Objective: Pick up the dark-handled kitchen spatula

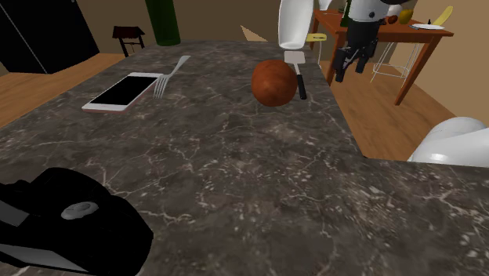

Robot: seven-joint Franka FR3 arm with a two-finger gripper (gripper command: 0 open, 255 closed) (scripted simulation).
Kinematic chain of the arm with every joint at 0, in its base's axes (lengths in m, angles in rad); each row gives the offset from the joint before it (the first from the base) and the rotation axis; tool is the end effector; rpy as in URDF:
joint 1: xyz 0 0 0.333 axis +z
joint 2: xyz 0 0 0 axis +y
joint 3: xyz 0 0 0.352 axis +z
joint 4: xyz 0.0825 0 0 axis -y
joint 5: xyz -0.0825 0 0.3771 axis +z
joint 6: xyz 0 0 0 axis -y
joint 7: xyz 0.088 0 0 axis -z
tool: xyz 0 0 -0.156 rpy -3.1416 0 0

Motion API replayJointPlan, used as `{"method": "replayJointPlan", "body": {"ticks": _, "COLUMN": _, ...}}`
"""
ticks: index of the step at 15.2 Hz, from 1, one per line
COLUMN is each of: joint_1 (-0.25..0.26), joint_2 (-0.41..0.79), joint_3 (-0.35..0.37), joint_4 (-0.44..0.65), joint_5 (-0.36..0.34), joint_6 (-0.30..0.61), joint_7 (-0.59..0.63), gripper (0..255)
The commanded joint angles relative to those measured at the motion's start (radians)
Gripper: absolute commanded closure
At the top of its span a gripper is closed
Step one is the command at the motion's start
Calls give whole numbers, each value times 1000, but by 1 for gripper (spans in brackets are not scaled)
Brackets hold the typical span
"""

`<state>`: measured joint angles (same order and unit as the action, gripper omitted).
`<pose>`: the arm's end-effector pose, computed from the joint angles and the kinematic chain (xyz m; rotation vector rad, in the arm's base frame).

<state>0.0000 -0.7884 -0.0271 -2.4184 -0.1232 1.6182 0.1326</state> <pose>0.2756 -0.0280 0.5434 3.0293 -0.2200 -0.0091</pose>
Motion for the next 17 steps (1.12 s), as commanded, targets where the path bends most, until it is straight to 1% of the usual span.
{"method": "replayJointPlan", "body": {"ticks": 1, "joint_1": 0, "joint_2": 0, "joint_3": 0, "joint_4": 0, "joint_5": 0, "joint_6": 0, "joint_7": 0, "gripper": 0}}
{"method": "replayJointPlan", "body": {"ticks": 5, "joint_1": -8, "joint_2": 23, "joint_3": 92, "joint_4": 75, "joint_5": 96, "joint_6": -71, "joint_7": 195, "gripper": 0}}
{"method": "replayJointPlan", "body": {"ticks": 10, "joint_1": -28, "joint_2": 90, "joint_3": 197, "joint_4": 202, "joint_5": 205, "joint_6": -138, "joint_7": 444, "gripper": 0}}
{"method": "replayJointPlan", "body": {"ticks": 14, "joint_1": -17, "joint_2": 175, "joint_3": 252, "joint_4": 328, "joint_5": 262, "joint_6": -175, "joint_7": 662, "gripper": 0}}
{"method": "replayJointPlan", "body": {"ticks": 17, "joint_1": -36, "joint_2": 250, "joint_3": 305, "joint_4": 437, "joint_5": 303, "joint_6": -198, "joint_7": 815, "gripper": 0}}
